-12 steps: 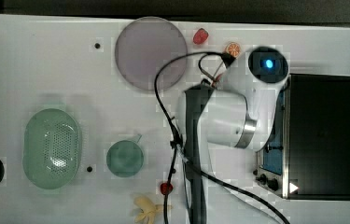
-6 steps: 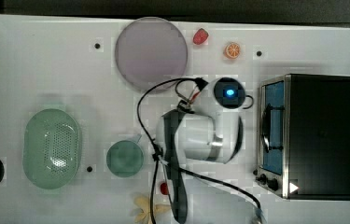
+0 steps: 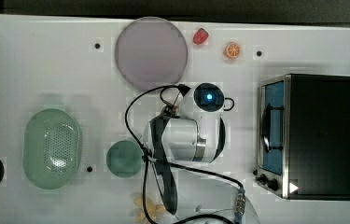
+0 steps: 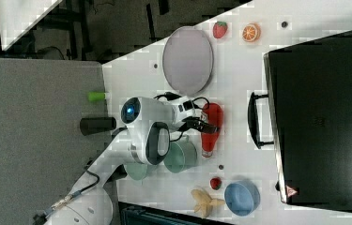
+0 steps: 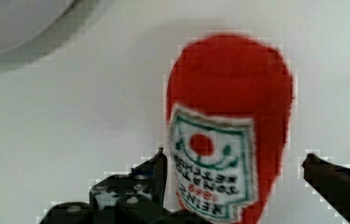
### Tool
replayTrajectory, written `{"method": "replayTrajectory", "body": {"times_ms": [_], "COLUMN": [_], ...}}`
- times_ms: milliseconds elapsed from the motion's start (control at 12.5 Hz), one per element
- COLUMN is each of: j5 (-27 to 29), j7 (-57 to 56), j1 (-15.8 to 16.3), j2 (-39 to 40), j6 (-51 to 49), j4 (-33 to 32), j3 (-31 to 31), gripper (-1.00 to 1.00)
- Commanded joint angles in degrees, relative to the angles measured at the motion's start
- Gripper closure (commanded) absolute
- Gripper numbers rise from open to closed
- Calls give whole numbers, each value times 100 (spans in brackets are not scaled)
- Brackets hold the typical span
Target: Pick ketchup from strainer and place it on the table
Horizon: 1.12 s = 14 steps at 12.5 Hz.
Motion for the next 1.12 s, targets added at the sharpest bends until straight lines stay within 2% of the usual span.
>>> {"method": "replayTrajectory", "body": {"times_ms": [80,240,560,880,1120], "j5": [85,86,85,138,141], "j7": [-32,322,1243,2026,2304], "j1": [-98,-99,-92,-71,-57], "j2": [-804,-1260,-1958,-2208,-2216], "j6": [-158,-715,-2453,-3402,-4062], "j4": [288,626,1673,2657,3073], "j3": [35,68,76,101,181], "gripper": [-100,-100,-100,-100,-100]}}
